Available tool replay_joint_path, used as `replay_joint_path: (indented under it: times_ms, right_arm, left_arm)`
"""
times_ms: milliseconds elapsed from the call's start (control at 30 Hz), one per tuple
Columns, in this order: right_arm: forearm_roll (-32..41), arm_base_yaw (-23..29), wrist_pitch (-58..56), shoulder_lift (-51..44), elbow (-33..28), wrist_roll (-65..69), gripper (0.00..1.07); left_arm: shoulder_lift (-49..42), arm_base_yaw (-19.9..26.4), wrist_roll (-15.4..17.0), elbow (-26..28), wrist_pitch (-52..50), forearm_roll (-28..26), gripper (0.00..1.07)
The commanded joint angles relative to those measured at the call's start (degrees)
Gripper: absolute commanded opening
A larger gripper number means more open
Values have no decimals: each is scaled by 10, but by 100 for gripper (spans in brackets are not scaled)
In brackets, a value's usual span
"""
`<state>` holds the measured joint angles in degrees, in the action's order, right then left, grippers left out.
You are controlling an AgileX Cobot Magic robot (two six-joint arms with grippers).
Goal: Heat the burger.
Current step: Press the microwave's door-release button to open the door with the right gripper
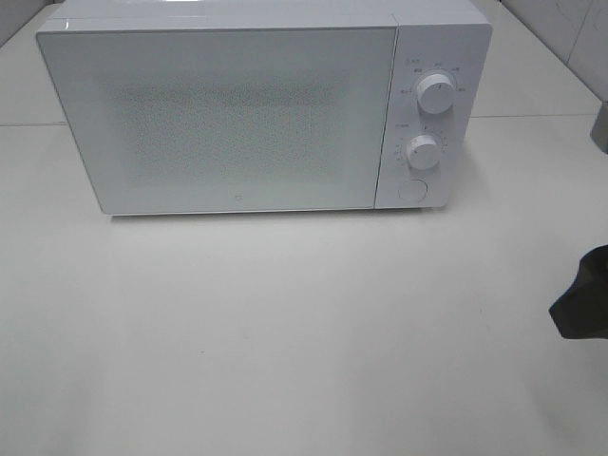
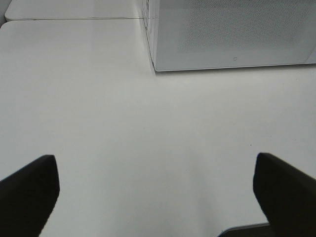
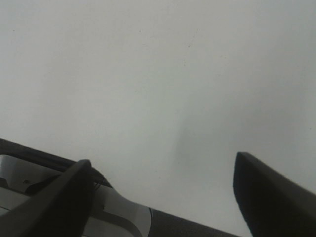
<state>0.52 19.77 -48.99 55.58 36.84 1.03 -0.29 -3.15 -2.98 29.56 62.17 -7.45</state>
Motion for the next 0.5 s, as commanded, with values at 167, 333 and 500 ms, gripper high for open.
replay_joint_path:
  times_ms: [167, 333, 500]
  right_arm:
    - [-5, -4, -20, -151, 3, 2, 69]
    - [-9, -4, -25, -263, 3, 3, 69]
    - [-13, -25, -28, -339, -11, 4, 69]
  left_arm:
    - [-9, 2, -2, 1, -9, -1, 100]
    - [-9, 2, -2, 1, -9, -1, 100]
    - [-9, 2, -2, 1, -9, -1, 100]
